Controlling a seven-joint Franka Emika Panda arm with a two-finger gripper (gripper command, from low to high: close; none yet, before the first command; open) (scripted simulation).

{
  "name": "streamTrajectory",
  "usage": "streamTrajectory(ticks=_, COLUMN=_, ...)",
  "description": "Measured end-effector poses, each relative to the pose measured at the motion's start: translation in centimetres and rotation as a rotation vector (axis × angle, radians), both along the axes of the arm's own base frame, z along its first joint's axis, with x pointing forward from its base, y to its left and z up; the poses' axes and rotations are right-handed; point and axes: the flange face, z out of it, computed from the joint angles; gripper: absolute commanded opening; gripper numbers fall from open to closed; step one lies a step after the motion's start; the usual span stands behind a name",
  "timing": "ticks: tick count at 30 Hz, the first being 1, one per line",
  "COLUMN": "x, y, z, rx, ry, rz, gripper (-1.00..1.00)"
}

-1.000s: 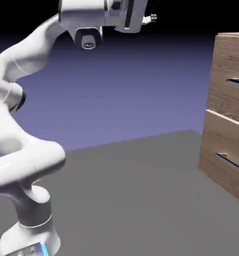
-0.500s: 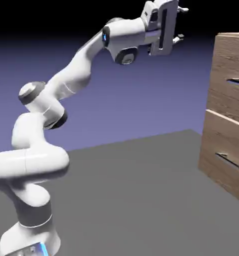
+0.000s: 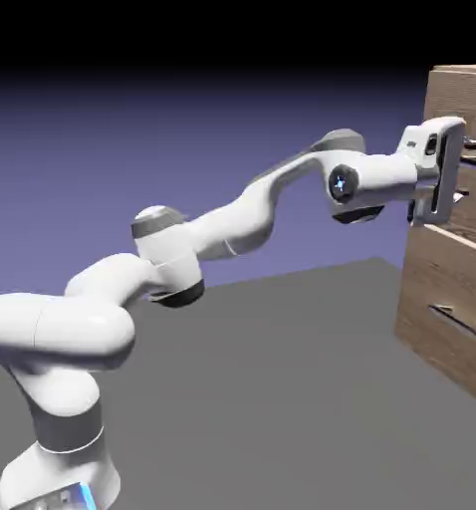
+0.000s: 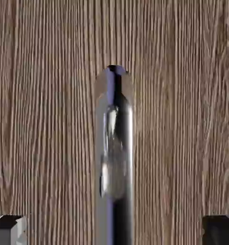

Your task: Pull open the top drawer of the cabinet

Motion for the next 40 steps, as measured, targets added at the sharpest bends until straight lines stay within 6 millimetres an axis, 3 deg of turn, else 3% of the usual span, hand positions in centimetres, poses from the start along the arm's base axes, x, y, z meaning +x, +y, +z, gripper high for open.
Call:
streamTrajectory(ticks=5, x=3.4, y=0.0, z=0.0, rx=0.0, ry=0.0, rz=0.0, gripper=0.0)
streamTrajectory(ticks=6, x=3.5, y=0.0, z=0.0, rx=0.0, ry=0.0, rz=0.0, gripper=-1.0)
streamTrajectory(ticks=8, x=3.5, y=0.0, z=0.0, rx=0.0, ry=0.0, rz=0.0, gripper=-1.0)
streamTrajectory(ticks=22, x=-7.4, y=0.0, z=0.0, rx=0.0, ry=0.002, rz=0.0, gripper=-1.0)
streamTrajectory(ticks=36, x=-22.1, y=0.0, z=0.0, rx=0.0, ry=0.002, rz=0.0, gripper=-1.0)
streamTrajectory(ticks=37, x=-23.1, y=0.0, z=0.0, rx=0.0, ry=0.002, rz=0.0, gripper=1.0)
streamTrajectory(ticks=39, x=-23.1, y=-0.1, z=0.0, rx=0.0, ry=0.0, rz=0.0, gripper=1.0)
streamTrajectory(ticks=40, x=-24.4, y=0.0, z=0.0, rx=-0.001, ry=-0.001, rz=0.0, gripper=1.0)
